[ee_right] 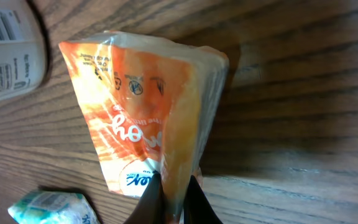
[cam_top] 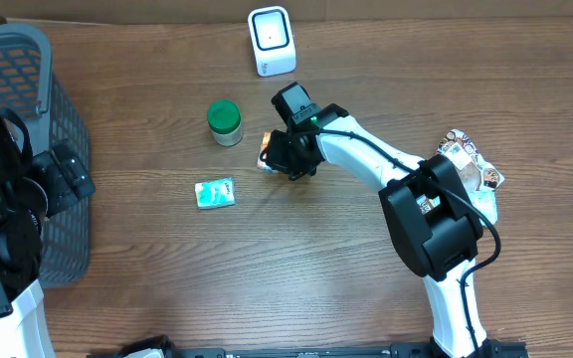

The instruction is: Scan the item barcode

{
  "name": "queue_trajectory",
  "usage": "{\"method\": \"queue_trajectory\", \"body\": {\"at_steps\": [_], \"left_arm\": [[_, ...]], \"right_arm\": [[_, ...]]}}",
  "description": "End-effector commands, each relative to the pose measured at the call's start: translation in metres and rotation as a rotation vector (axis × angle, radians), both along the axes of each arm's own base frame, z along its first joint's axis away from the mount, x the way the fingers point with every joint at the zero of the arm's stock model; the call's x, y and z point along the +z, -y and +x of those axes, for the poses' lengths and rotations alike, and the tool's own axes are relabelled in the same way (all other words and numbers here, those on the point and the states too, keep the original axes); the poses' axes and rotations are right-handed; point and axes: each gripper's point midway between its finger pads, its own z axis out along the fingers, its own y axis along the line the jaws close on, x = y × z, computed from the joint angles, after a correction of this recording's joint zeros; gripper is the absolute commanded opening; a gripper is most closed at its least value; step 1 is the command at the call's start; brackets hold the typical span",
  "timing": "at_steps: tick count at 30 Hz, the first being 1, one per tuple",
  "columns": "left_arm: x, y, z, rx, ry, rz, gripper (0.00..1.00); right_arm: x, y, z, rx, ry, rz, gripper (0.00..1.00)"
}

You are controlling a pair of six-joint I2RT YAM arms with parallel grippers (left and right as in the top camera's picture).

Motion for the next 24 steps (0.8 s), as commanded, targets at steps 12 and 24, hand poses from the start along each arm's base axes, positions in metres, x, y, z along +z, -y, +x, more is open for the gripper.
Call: {"method": "queue_trajectory", "body": {"at_steps": [12,24], "left_arm": [[0.009,-0.002,-0.003,0.027,0.036,0.003,1.00],[0.009,-0.002,-0.003,0.027,0.036,0.003,1.00]], "right_arm": [[0.155,-0.009,-0.026,0.496,0.098,0.780,0.04],[0.238,0.020,-0.041,0.546,0.082,1.192,0.04]]}}
